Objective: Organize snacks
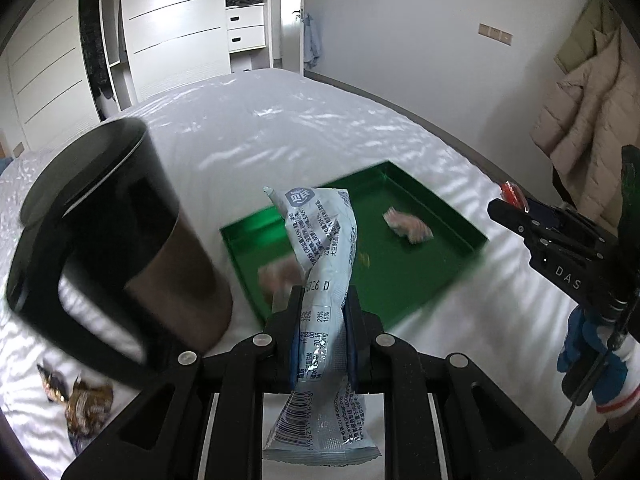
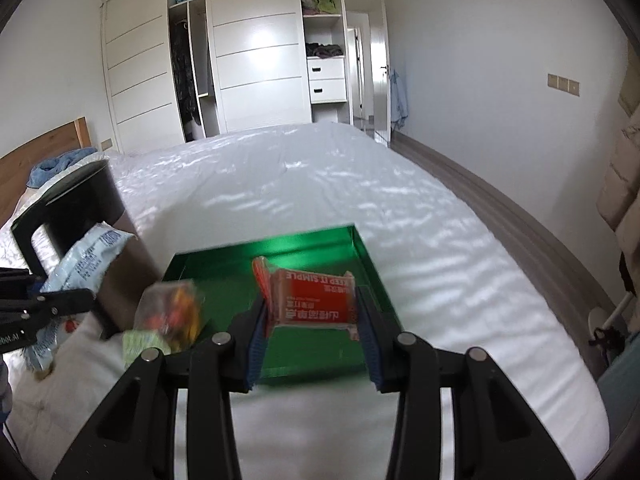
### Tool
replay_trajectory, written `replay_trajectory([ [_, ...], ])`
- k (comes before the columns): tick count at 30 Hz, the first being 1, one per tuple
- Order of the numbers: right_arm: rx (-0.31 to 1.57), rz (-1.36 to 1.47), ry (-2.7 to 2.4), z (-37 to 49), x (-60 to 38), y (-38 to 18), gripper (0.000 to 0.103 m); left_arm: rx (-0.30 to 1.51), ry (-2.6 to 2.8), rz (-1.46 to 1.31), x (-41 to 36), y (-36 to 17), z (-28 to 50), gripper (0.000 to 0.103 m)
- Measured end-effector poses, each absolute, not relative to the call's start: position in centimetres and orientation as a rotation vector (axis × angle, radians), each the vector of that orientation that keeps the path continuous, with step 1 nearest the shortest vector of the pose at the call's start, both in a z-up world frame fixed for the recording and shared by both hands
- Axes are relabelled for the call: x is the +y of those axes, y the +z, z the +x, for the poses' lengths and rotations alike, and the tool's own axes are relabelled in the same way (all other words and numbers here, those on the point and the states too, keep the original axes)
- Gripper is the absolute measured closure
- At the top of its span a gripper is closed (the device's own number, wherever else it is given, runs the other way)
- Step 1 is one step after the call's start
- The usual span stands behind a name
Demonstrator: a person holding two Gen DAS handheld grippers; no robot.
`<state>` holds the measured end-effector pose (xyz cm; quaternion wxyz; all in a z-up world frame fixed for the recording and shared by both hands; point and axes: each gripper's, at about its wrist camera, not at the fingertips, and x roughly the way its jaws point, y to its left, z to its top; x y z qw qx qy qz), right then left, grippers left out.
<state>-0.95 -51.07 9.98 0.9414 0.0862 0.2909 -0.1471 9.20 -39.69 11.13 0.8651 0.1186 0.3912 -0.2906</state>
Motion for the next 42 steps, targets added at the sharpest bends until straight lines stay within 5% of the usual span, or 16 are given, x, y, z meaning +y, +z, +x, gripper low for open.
replay_trajectory([
  [17, 0.732, 0.14, -0.31, 10.3, -56.1, 3.7, 0.022, 0.892, -0.539, 0.264, -46.7, 4.6, 15.4, 0.088],
  [42, 0.818, 0.149, -0.311, 11.1, -56.9, -0.7, 0.015, 0.942, -0.549, 0.32, -50.0, -0.3, 15.2, 0.087],
])
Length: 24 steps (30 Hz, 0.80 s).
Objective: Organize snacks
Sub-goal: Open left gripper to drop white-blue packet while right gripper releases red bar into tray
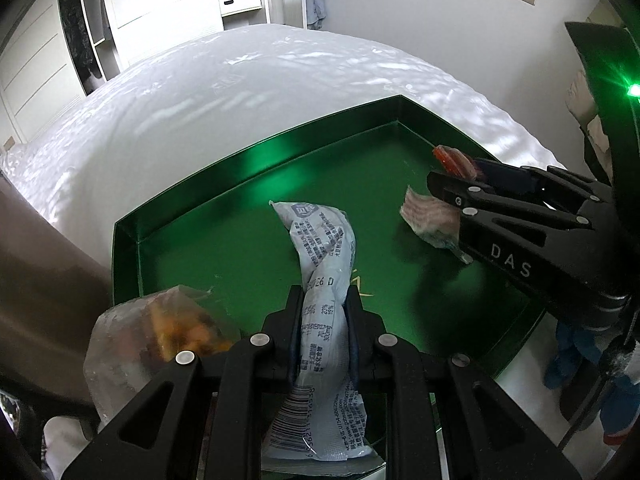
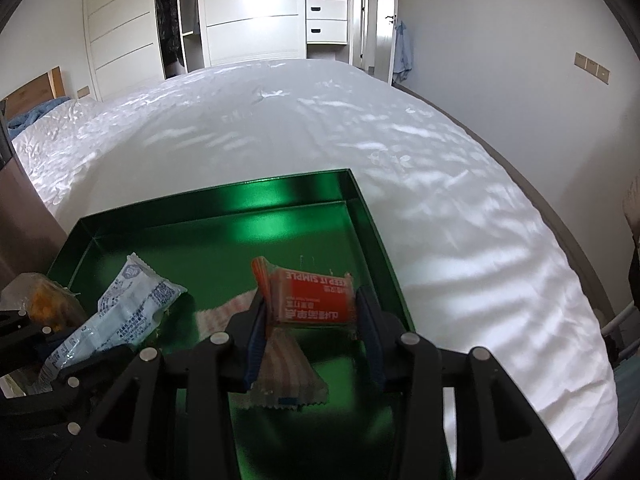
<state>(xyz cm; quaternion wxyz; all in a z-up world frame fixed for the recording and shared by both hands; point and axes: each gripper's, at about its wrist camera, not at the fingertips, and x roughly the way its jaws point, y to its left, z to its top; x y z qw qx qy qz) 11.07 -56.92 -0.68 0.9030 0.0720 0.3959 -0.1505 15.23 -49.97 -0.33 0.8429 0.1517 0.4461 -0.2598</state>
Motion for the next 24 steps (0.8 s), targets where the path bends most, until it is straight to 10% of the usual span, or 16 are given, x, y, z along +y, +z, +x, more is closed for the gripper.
replay_trajectory([
  [24, 0.795, 0.109, -0.323, 10.1, -56.0, 1.2, 0.0, 0.924, -0.557, 0.29, -49.3, 1.3, 14.5, 0.076],
])
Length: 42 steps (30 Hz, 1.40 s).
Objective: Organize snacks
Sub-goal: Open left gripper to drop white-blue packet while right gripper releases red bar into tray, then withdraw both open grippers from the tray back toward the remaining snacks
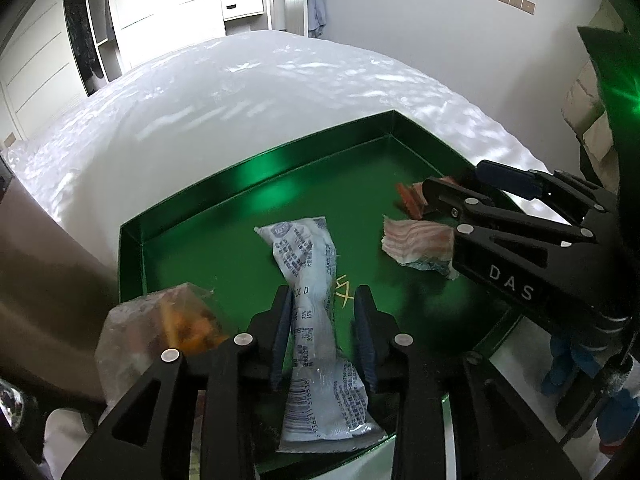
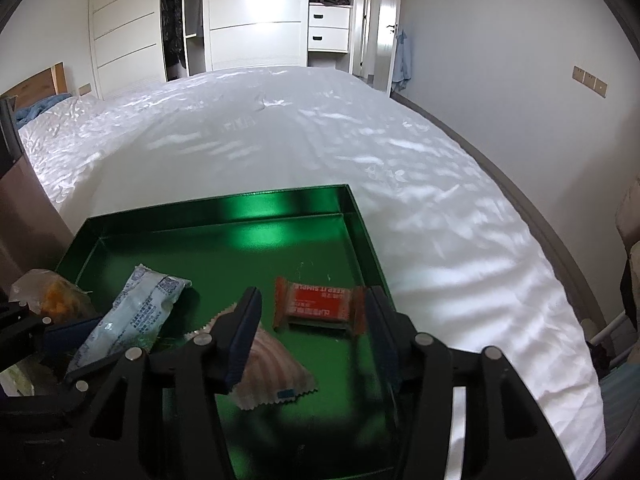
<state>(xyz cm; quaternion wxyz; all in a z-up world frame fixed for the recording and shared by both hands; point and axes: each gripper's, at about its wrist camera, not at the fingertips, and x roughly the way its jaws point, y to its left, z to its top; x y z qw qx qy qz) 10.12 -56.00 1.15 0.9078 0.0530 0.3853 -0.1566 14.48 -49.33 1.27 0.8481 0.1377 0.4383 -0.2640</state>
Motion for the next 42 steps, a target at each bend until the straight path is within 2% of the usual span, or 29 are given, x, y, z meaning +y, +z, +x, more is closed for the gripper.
replay_trajectory([
  [3, 0.784, 0.104, -0.333, 9.6, -55.9, 1.9, 0.0, 0.915, -0.554, 0.289, -49.1, 1.9, 14.3, 0.075],
  [13, 0.757, 0.09, -0.353, 8.7, -55.5, 4.4, 0.0, 0.876, -0.552, 0.293, -48.7, 4.1, 13.2, 0.061],
  [19, 0.746, 0.084, -0.354, 8.3, -55.0, 5.4, 0.0, 0.863, -0.546, 0.295, -48.4, 5.0, 12.9, 0.059],
  [23, 0.736, 0.088, -0.359, 8.1, -55.0, 5.9, 0.0, 0.852, -0.543, 0.294, -48.1, 5.5, 12.5, 0.053],
  [42, 0.714, 0.077, -0.382, 6.2, -54.0, 8.3, 0.0, 0.855, -0.548, 0.295, -46.6, 6.7, 10.7, 0.051],
])
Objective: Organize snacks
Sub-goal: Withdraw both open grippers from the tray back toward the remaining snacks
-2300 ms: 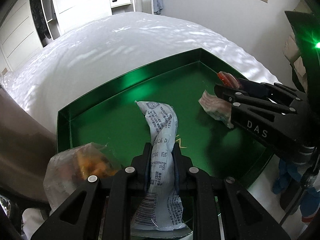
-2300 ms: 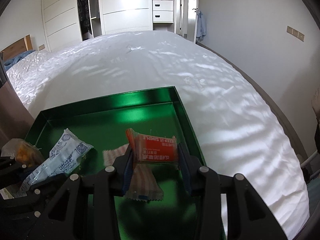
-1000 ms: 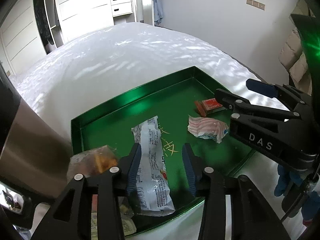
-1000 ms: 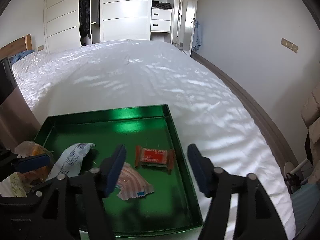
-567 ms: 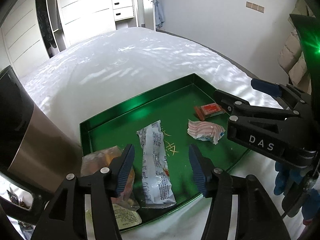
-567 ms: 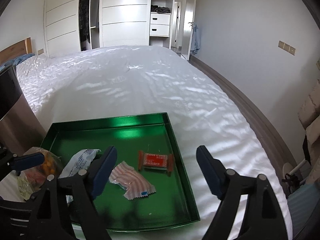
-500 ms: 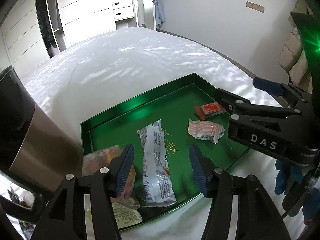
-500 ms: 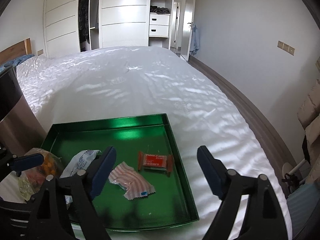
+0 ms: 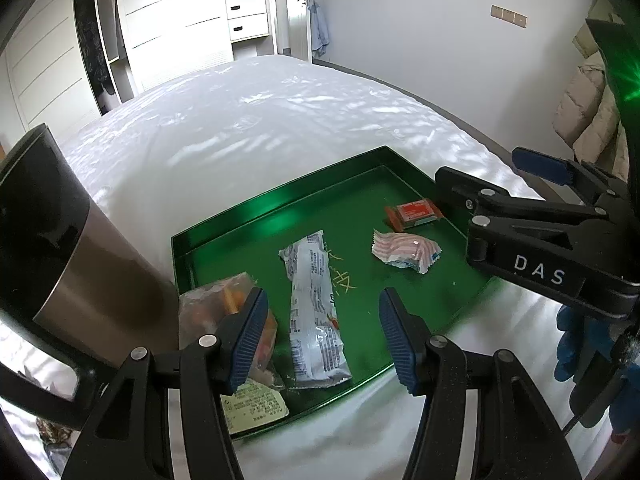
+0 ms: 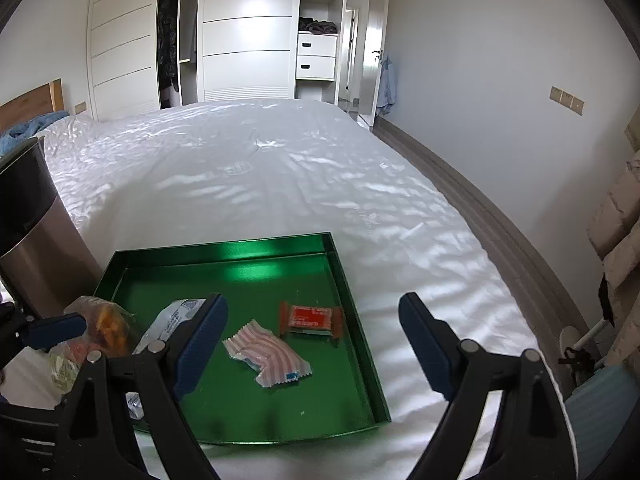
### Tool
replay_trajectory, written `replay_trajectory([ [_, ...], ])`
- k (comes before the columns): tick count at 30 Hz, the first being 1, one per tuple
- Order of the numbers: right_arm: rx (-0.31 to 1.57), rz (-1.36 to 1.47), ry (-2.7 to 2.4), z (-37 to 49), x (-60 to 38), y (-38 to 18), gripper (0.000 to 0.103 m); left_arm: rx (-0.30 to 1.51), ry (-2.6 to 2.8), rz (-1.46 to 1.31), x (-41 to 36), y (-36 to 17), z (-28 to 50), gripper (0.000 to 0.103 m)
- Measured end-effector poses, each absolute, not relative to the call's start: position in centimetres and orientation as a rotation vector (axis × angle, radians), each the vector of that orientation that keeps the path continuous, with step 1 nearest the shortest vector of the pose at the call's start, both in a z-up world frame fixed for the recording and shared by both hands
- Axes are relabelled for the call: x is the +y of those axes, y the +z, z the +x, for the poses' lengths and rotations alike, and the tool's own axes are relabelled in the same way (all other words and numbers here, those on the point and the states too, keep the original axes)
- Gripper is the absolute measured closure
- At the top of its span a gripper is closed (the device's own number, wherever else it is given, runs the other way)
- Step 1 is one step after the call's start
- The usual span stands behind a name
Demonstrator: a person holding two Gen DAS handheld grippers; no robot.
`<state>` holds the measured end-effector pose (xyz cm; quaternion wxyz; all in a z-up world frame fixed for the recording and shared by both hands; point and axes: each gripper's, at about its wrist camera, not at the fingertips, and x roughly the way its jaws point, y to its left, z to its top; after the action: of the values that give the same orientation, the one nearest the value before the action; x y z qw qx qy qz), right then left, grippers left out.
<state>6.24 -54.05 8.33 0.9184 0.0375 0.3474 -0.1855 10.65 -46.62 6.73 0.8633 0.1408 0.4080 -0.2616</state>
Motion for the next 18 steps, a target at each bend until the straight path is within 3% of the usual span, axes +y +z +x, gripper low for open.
replay_trajectory([
  [18, 0.691, 0.072, -0.41, 3.5, -52.4, 10.6, 0.0, 0.812, -0.547, 0.279, -44.0, 9.5, 8.6, 0.051],
])
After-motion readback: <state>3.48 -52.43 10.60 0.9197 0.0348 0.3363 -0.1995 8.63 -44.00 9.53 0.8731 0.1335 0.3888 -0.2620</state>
